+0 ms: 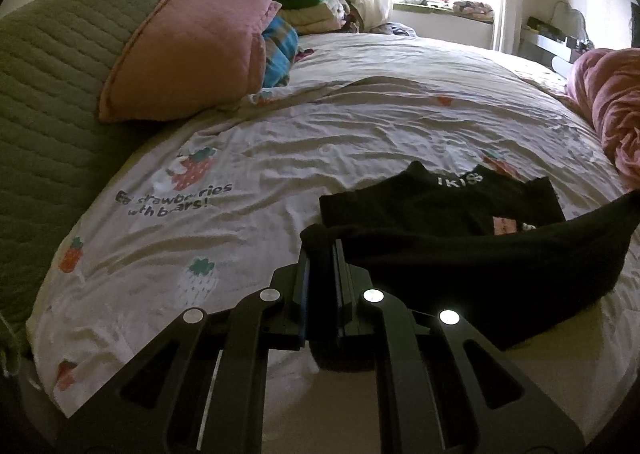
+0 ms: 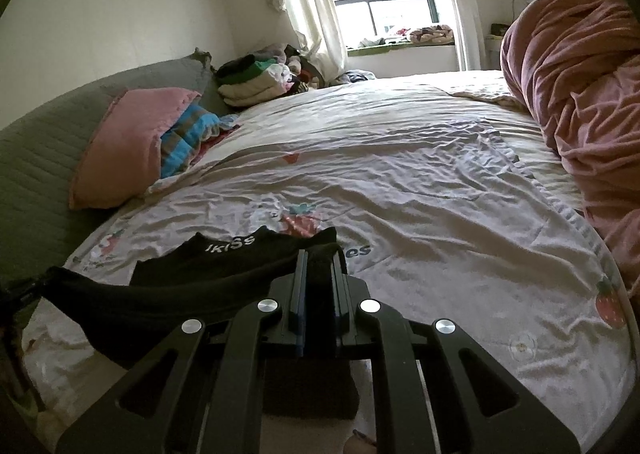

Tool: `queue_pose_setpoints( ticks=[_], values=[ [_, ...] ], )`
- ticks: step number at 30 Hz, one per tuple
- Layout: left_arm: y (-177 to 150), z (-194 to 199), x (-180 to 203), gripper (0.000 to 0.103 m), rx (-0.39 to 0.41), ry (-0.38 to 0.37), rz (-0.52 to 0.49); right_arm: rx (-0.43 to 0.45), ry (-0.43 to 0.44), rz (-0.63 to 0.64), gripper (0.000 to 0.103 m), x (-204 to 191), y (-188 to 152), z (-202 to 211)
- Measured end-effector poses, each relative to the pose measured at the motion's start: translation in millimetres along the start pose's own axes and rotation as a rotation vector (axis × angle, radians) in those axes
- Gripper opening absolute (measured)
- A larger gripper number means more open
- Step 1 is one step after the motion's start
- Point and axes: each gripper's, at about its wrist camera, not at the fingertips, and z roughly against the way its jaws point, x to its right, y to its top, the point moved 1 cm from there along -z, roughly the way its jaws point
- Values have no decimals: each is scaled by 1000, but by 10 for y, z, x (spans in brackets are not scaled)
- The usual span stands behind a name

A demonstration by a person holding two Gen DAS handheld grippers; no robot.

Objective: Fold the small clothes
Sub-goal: 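Lower the folded hem onto the shirt and press it flat with both grippers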

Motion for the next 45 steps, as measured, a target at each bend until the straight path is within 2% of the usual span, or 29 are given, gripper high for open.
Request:
queue_pose_setpoints(
  ticks=[14, 26, 32, 35, 37, 39, 42, 45],
  values=[
    [196, -578, -24, 4, -24, 8, 23, -46, -77, 17, 9, -7, 114, -692],
    [190, -1018, -68, 5, -56, -12, 41, -123, -152, 37, 9, 4, 72, -1221],
    [194, -1209, -114, 8, -67, -25, 82, -163, -188, 35, 9, 29, -6, -1438],
    [145, -1264, -114, 13, -39, 10, 65, -187, -203, 37, 9, 33, -51, -1537],
    [99, -1296, -189, 13, -45, 13, 83, -192, -223, 49, 11, 30, -78, -1570],
    [70, -1297, -272, 13, -54, -6, 115, -188, -250, 56, 30, 32, -89, -1564],
    [56, -1199, -356, 17, -29, 15, 115, -152, -264, 37, 34, 42, -94, -1419],
    [46, -1011, -444, 20, 1, -4, 144, -83, -260, 56, 36, -34, -113, -1151]
  ],
)
